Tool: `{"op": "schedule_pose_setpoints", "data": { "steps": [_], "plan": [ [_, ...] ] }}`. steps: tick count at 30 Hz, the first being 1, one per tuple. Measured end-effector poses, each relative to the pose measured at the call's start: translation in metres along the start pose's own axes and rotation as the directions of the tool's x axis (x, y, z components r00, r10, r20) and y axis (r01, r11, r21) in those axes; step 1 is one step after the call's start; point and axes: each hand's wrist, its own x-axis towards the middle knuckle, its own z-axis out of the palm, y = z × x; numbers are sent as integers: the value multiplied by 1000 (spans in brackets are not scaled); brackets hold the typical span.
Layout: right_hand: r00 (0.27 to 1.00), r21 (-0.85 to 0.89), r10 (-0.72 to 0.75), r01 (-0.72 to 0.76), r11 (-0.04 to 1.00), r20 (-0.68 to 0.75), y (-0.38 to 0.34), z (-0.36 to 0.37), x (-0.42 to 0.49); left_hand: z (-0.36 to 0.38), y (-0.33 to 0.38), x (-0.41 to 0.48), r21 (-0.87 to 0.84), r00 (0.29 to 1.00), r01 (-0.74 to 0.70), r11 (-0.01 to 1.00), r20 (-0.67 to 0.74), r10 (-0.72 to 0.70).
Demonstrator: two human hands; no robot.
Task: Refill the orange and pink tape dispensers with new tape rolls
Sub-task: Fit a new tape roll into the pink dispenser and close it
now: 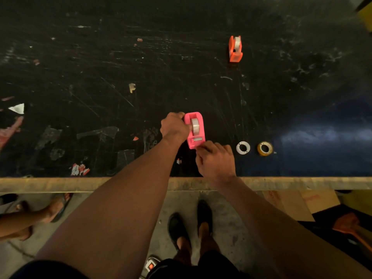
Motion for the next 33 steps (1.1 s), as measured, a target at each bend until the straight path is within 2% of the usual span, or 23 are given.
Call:
{"op": "schedule_pose_setpoints", "data": {
  "steps": [8,13,16,18,20,23,30,33],
  "plan": [
    [983,103,183,-182,978,3,-2,3,11,0,-1,3,-11,999,12,1000,35,-12],
    [947,356,316,-317,879,63,-6,6,14,0,-1,3,-52,998,28,998,60,-25],
    [919,460,349,-395,795,186,-3,5,22,-3,0,0,-95,995,56,994,87,-48],
    [885,442,349,-457,772,308,2,2,31,-5,1,-1,-121,991,78,990,121,-63],
    [882,410,316,-448,795,350,7,0,38,-7,2,-2,-141,987,91,986,141,-71],
    [906,413,270,-394,821,326,9,-5,41,-7,2,-3,-147,987,87,985,146,-65],
    [903,476,282,-413,777,324,11,-4,48,-9,4,2,-141,982,60,988,188,-33],
    [902,514,297,-423,746,312,15,-5,63,-12,9,14,-202,979,69,977,202,-28]
  ]
}}
